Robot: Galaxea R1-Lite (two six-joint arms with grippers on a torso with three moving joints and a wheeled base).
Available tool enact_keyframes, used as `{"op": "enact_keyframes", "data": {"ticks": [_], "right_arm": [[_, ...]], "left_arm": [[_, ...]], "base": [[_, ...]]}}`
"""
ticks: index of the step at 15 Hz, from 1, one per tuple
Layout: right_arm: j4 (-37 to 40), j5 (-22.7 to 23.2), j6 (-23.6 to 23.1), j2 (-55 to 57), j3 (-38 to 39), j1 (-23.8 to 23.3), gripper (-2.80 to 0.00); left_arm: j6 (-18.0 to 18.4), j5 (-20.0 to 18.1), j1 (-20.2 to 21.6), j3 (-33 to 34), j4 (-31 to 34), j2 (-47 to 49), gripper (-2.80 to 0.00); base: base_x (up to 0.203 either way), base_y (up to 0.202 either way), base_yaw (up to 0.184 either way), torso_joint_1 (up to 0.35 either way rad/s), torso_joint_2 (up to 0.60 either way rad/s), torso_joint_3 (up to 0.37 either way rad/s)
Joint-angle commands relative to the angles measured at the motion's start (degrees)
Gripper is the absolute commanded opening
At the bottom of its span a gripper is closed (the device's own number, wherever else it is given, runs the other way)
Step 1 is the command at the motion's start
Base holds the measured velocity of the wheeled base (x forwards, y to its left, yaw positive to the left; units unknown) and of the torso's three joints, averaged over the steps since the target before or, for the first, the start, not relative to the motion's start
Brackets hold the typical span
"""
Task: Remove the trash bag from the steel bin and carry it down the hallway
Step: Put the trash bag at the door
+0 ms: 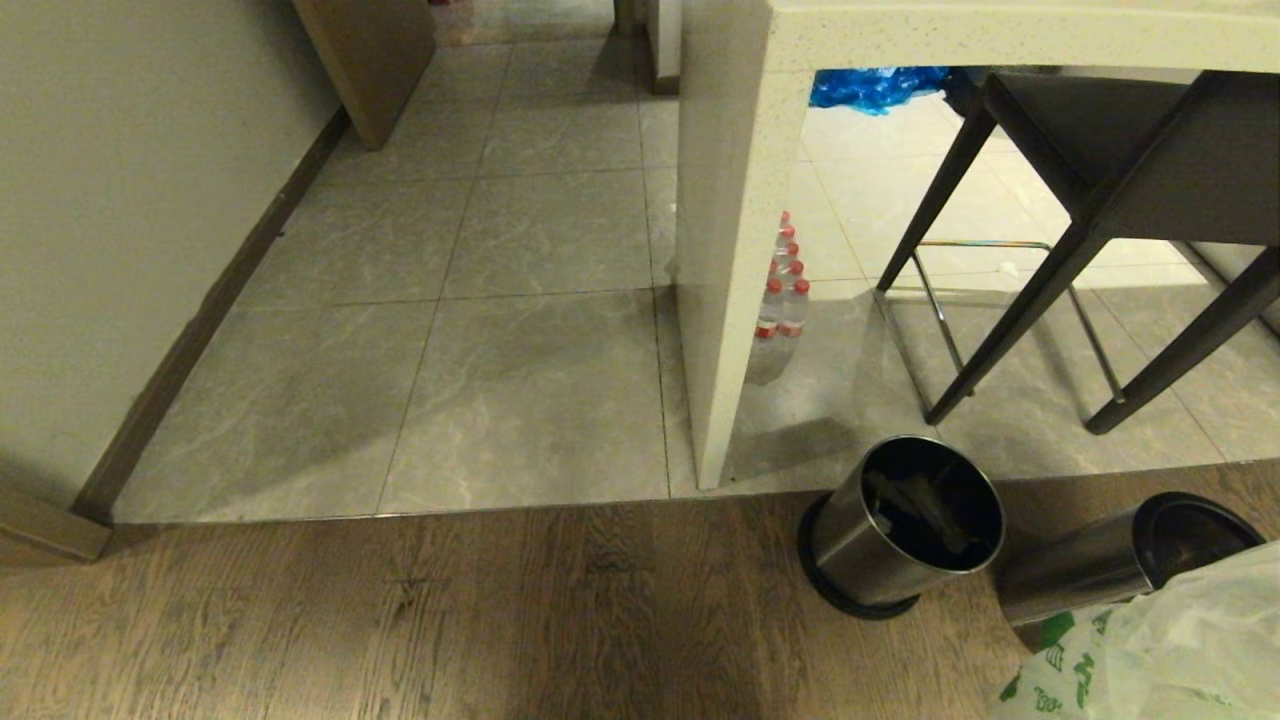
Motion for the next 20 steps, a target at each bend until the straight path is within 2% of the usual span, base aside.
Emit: {"op": "enact_keyframes", "data": {"ticks": [1,3,6,8,12,20], "right_arm": [[-0.2,-2.2,0.0,-2.3,0.5,1.3,-2.8],[1.5,-2.4,-0.4,-5.5,0.7,3.5,-2.8],[6.8,-2.1,3.1,-10.7,1.4,3.2,-2.8],[7.5,-2.1,0.7,-15.6,3.0,3.2,-2.8],[-9.5,-0.7,3.5,-15.6,11.7,3.2,-2.8],[-10.0,0.0,4.3,-15.5,11.4,3.2,-2.8]], "left_arm": [[0.0,0.0,0.0,0.1,0.0,0.0,-2.8],[0.0,0.0,0.0,0.0,0.0,0.0,-2.8],[0.0,0.0,0.0,0.0,0.0,0.0,-2.8],[0.0,0.0,0.0,0.0,0.0,0.0,-2.8],[0.0,0.0,0.0,0.0,0.0,0.0,-2.8],[0.0,0.0,0.0,0.0,0.0,0.0,-2.8]], "base": [[0.0,0.0,0.0,0.0,0.0,0.0],[0.0,0.0,0.0,0.0,0.0,0.0],[0.0,0.0,0.0,0.0,0.0,0.0],[0.0,0.0,0.0,0.0,0.0,0.0],[0.0,0.0,0.0,0.0,0.0,0.0],[0.0,0.0,0.0,0.0,0.0,0.0]]}}
